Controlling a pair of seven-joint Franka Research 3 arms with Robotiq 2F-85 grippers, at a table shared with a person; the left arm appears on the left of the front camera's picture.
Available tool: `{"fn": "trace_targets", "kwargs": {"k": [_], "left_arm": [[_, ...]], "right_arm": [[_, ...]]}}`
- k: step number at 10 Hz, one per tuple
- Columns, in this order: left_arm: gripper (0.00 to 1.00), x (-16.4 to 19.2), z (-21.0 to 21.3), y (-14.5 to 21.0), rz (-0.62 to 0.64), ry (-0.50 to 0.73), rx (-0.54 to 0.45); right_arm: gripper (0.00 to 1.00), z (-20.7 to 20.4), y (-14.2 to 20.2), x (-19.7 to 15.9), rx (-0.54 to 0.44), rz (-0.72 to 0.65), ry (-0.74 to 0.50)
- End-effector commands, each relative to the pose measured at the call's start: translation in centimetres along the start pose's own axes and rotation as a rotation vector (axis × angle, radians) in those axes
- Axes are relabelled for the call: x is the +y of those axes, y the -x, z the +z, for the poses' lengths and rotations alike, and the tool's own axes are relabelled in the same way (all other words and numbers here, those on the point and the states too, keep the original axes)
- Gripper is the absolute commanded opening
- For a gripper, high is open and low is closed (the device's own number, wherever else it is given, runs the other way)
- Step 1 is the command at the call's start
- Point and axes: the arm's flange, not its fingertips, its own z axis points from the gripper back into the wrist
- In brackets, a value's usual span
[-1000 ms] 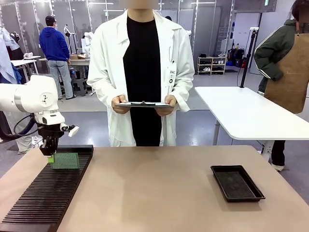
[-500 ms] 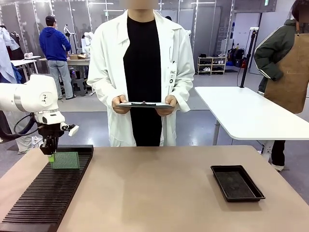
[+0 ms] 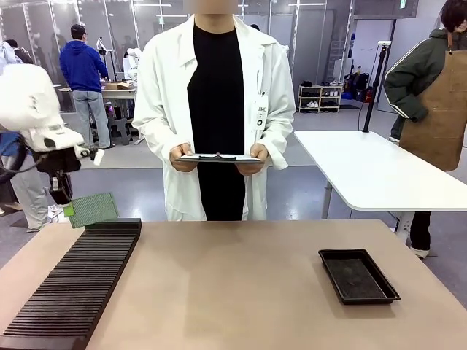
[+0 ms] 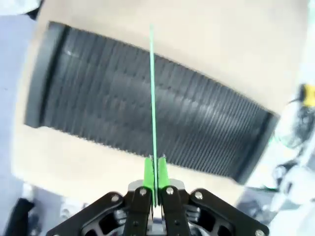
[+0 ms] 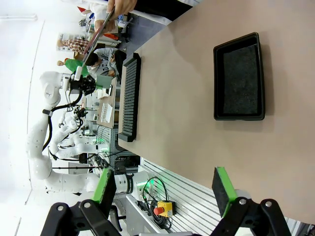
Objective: Inspect the PCB.
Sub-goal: Pick up the Blank PCB and present it to the human.
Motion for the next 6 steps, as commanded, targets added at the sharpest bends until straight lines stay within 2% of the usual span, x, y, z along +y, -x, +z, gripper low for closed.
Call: {"fn": "trace_targets", "kwargs": {"k": [1, 2, 4, 6], "left_arm": [[0.01, -0.8, -0.4, 2.1, 0.261, 0.155, -0.243], [0.01, -1.1, -0.4, 3.4, 0.384, 0.219, -0.343], [0.01, -1.0, -1.0, 4.6, 0.524, 0.381, -0.482], [0.01, -1.1, -2.1, 4.6, 0.563, 0.476, -0.63]], "right_arm": [[1.0, 0.2, 0.1, 0.2, 0.007, -0.003, 0.008], [1.0, 0.2, 0.1, 0.2, 0.007, -0.003, 0.008], [1.0, 0.2, 0.1, 0.2, 0.007, -0.003, 0.008], [1.0, 0.2, 0.1, 0.2, 0.007, -0.003, 0.008]]}}
